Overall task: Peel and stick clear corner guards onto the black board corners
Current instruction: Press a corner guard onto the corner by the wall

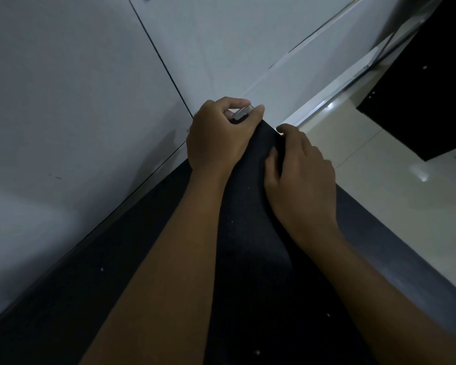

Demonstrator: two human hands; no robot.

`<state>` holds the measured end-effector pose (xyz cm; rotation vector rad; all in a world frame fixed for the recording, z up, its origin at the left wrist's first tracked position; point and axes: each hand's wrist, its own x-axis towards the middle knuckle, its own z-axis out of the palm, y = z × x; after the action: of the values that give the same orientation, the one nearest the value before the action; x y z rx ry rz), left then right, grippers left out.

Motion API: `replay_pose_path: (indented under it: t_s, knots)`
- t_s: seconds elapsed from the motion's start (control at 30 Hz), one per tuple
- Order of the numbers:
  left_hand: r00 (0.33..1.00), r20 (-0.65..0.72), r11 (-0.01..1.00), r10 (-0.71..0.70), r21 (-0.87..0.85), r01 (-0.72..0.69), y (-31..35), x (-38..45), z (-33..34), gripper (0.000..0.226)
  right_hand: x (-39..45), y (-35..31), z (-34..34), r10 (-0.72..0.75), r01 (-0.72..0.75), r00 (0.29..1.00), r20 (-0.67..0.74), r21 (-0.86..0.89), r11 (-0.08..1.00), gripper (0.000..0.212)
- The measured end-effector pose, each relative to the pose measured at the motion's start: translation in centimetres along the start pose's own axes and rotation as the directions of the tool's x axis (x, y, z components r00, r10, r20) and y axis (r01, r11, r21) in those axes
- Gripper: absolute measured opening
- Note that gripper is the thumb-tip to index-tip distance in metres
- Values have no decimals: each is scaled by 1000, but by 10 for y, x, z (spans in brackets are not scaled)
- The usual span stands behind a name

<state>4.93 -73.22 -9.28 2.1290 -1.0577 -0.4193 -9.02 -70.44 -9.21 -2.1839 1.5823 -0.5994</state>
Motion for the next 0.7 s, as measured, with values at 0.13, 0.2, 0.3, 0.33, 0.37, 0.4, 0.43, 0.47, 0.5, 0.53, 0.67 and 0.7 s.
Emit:
replay_pose_path:
  t_s: [0.13,0.2,0.3,0.33,0.37,0.4,0.43,0.47,0.5,0.53,0.67,0.7]
  knots:
    - [1000,-3,1000,3,12,-3,1,0,0,38,0,1,1,0,0,1000,-7,12,1000,30]
    - [1000,4,1000,10,8,-10,2,-2,0,37,0,1,1,7,-7,1000,-6,28,1000,30]
    - [1000,12,1000,8,15,-8,3,-2,-2,35,2,1,-4,55,-56,998,15,105,993,30]
    - [1000,14,1000,11,17,-12,3,-2,-2,34,6,2,-9,90,-94,995,36,154,984,31]
    - [1000,14,1000,17,19,-17,3,-1,-2,33,13,4,-15,127,-139,989,71,219,966,32]
    - [1000,12,999,25,23,-25,3,-1,-2,33,23,7,-21,155,-182,981,113,282,942,31]
    - [999,9,999,33,31,-33,2,-1,-2,34,34,11,-25,168,-208,974,150,319,925,27]
    - [999,7,998,40,40,-40,2,-1,-1,34,45,15,-27,168,-218,970,173,332,918,23]
    - [999,7,998,46,46,-47,1,-1,-1,35,56,17,-26,167,-227,967,192,356,906,19]
    - [999,8,997,54,47,-54,0,0,-1,35,65,17,-23,172,-251,961,218,412,876,17]
    - [997,20,997,75,34,-76,-4,1,-1,34,85,10,-5,154,-389,903,401,610,690,18]
    - [997,24,997,74,27,-74,-5,1,-1,33,86,11,-4,129,-404,890,438,625,668,20]
